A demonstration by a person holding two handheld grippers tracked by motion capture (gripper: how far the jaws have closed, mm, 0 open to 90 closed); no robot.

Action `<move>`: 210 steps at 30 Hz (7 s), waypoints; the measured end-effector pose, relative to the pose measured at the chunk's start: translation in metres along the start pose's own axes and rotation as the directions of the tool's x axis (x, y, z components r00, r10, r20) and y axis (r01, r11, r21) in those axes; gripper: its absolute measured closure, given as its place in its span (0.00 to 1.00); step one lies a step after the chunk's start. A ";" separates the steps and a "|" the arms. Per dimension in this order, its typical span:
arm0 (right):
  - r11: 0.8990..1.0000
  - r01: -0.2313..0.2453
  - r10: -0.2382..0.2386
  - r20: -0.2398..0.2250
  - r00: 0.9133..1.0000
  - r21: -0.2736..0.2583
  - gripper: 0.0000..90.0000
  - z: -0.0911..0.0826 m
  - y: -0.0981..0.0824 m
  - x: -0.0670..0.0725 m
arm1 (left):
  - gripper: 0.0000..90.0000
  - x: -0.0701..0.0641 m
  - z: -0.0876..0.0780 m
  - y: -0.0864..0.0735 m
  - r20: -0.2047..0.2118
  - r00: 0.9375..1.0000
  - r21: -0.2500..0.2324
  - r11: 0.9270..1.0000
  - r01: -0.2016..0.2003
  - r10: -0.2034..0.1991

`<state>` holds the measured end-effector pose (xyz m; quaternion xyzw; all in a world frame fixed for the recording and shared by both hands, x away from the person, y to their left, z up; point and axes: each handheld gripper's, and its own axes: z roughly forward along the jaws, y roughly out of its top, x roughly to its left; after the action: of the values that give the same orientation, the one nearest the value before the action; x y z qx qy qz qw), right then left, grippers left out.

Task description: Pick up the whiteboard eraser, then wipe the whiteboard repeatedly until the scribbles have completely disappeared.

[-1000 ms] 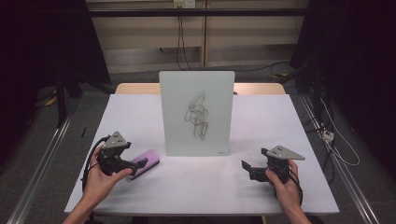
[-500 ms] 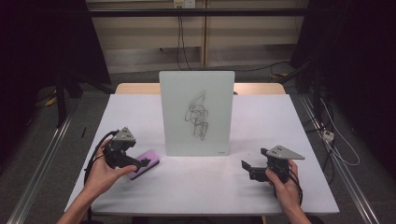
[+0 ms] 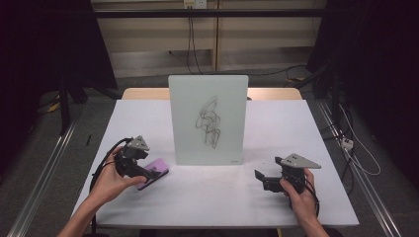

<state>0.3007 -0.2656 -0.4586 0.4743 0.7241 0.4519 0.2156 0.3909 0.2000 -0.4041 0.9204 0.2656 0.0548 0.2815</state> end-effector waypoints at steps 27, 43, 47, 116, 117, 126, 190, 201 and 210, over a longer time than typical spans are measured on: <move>1.000 0.001 -0.001 -0.005 1.000 0.011 0.07 0.002 0.000 0.000 | 0.44 0.000 0.021 -0.006 0.002 1.000 0.106 0.994 -0.009 0.008; 1.000 -0.006 0.006 -0.008 1.000 0.013 0.08 0.005 0.002 0.000 | 0.45 0.001 0.022 -0.007 0.006 1.000 0.106 0.994 -0.004 0.003; 1.000 -0.004 0.004 -0.005 1.000 0.017 0.08 0.006 0.002 0.000 | 0.45 0.003 0.022 -0.010 0.016 1.000 0.086 0.996 0.001 -0.002; 1.000 0.006 -0.006 -0.014 1.000 0.003 0.07 0.002 0.001 0.000 | 0.46 -0.046 -0.033 0.050 -0.087 0.990 -0.409 0.902 -0.139 0.113; 1.000 0.006 -0.006 -0.015 1.000 0.003 0.07 0.002 0.001 0.000 | 0.46 -0.046 -0.034 0.052 -0.094 0.989 -0.405 0.902 -0.146 0.118; 1.000 0.007 -0.007 -0.015 1.000 0.003 0.07 0.002 0.001 0.001 | 0.46 -0.046 -0.036 0.073 -0.087 0.989 -0.413 0.898 -0.148 0.123; 1.000 0.002 -0.002 -0.039 0.999 0.011 0.07 0.003 0.001 -0.001 | 0.46 -0.031 -0.025 0.194 -0.136 0.948 -0.424 0.848 -0.320 0.289; 1.000 0.006 -0.005 -0.041 0.999 0.015 0.08 0.003 0.000 -0.001 | 0.46 -0.034 -0.023 0.199 -0.171 0.936 -0.401 0.846 -0.352 0.308; 1.000 0.009 -0.008 -0.042 0.999 0.017 0.08 0.003 0.000 0.000 | 0.46 -0.035 -0.022 0.199 -0.183 0.931 -0.386 0.848 -0.363 0.316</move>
<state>0.3036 -0.2644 -0.4599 0.4634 0.7343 0.4546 0.1984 0.4468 0.0528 -0.2751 0.8676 0.0963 0.2105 0.4401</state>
